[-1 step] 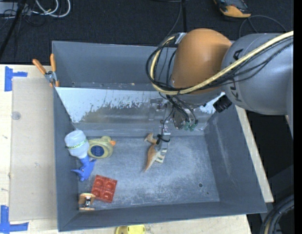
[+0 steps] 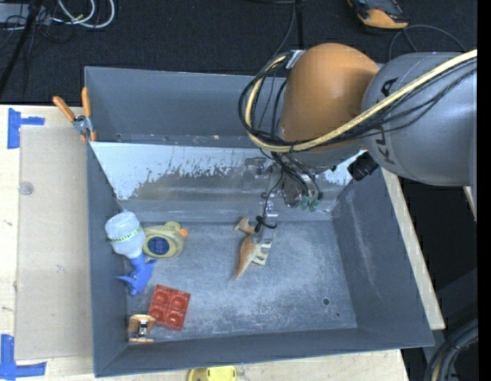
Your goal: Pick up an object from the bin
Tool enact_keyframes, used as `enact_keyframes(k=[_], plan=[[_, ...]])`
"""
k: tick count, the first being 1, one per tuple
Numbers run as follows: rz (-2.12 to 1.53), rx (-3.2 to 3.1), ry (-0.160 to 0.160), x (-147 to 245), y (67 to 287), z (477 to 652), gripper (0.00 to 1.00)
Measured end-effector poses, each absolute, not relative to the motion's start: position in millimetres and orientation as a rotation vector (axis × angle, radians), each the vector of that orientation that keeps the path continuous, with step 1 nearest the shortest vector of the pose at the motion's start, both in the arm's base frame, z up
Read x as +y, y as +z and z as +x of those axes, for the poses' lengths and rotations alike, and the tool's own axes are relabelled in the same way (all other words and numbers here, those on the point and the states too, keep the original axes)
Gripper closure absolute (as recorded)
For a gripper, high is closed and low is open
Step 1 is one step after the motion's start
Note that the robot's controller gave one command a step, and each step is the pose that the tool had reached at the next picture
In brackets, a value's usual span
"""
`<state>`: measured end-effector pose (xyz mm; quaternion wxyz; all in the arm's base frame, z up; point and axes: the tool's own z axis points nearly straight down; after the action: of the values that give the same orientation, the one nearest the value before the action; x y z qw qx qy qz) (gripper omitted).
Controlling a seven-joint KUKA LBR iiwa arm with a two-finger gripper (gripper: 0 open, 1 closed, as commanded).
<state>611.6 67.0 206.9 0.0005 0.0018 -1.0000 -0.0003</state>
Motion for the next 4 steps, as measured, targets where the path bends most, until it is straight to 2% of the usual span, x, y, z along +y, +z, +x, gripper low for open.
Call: enact_keyframes(k=[1, 2, 3, 4], plan=[[0.068, -3.144, -0.003, 46.4, 166.7, 588.7, 0.0], [-0.021, -3.141, -0.001, 12.7, 109.4, 570.6, 0.0], [0.13, -3.138, 0.001, 11.4, 84.6, 575.0, 0.0], [0.503, -3.106, -0.004, 45.0, 72.9, 581.0, 1.0]])
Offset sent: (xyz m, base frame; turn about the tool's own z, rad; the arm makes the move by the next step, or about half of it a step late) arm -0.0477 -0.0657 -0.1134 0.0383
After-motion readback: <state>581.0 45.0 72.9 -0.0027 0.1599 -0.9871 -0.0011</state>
